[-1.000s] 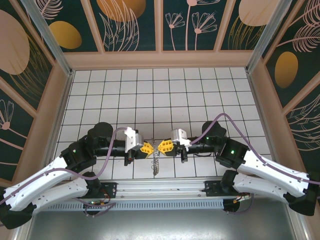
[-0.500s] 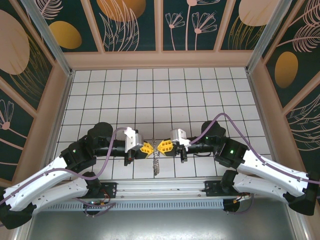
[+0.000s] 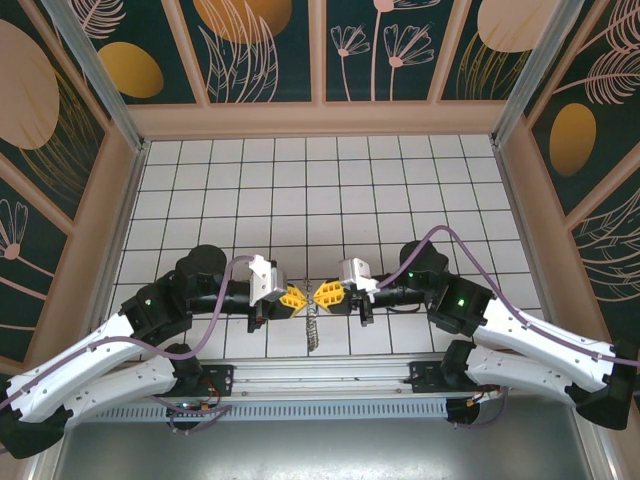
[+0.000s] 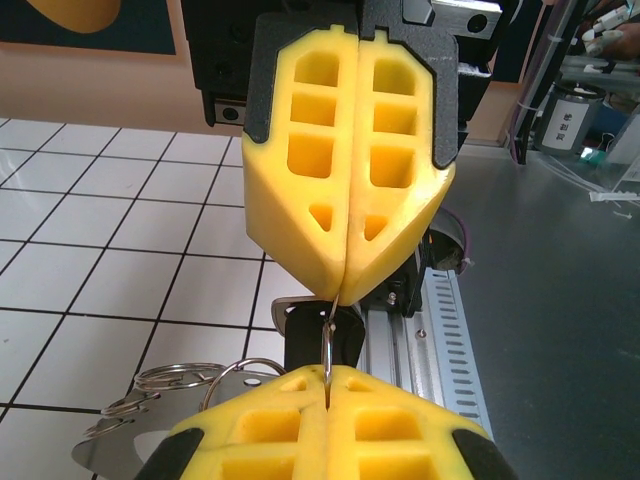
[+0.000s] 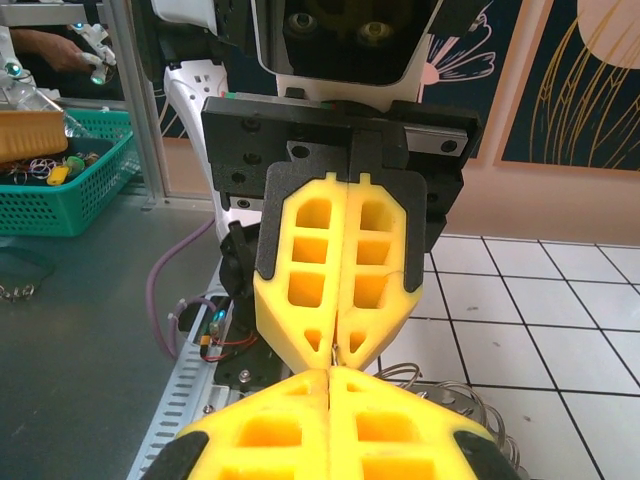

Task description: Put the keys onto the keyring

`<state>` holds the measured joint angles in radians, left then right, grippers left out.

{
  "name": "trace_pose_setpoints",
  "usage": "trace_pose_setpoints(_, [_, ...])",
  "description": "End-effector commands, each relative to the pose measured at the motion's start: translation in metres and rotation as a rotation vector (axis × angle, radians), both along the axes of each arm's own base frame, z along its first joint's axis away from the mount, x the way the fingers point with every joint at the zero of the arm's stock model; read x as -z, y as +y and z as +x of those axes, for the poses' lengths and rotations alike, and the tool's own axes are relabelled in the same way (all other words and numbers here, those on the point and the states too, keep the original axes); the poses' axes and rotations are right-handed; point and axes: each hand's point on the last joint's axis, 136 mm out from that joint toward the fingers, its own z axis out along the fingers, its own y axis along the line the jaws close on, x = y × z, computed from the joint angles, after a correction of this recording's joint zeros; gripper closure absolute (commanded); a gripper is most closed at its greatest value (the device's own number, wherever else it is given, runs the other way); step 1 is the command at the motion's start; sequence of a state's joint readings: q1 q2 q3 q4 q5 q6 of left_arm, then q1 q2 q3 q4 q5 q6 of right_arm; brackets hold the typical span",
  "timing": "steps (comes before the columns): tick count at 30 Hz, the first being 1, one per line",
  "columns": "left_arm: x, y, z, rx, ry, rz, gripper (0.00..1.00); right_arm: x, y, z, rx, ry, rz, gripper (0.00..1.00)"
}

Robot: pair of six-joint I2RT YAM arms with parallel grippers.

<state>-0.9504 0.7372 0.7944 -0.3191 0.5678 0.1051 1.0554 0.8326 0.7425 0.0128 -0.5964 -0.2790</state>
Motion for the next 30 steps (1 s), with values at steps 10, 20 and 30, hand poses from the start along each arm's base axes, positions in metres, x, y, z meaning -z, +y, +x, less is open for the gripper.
trace_pose_setpoints(10, [-0.0184,-0.0023,-0.0034,0.025,-0.051,-0.069,1.0,-0.0078,0.0048,-0.006,-0.042,0.002,0.02,1.0])
trace_pose_setpoints(20, [-0.0204,-0.002,-0.0039,0.026,-0.057,-0.074,1.0,-0.0058,0.0076,-0.005,-0.048,0.006,0.002,1.0])
trace_pose_setpoints(30, [-0.0206,-0.0018,-0.0029,0.021,-0.056,-0.073,1.0,-0.0091,0.0076,-0.0055,-0.051,0.006,0.004,1.0])
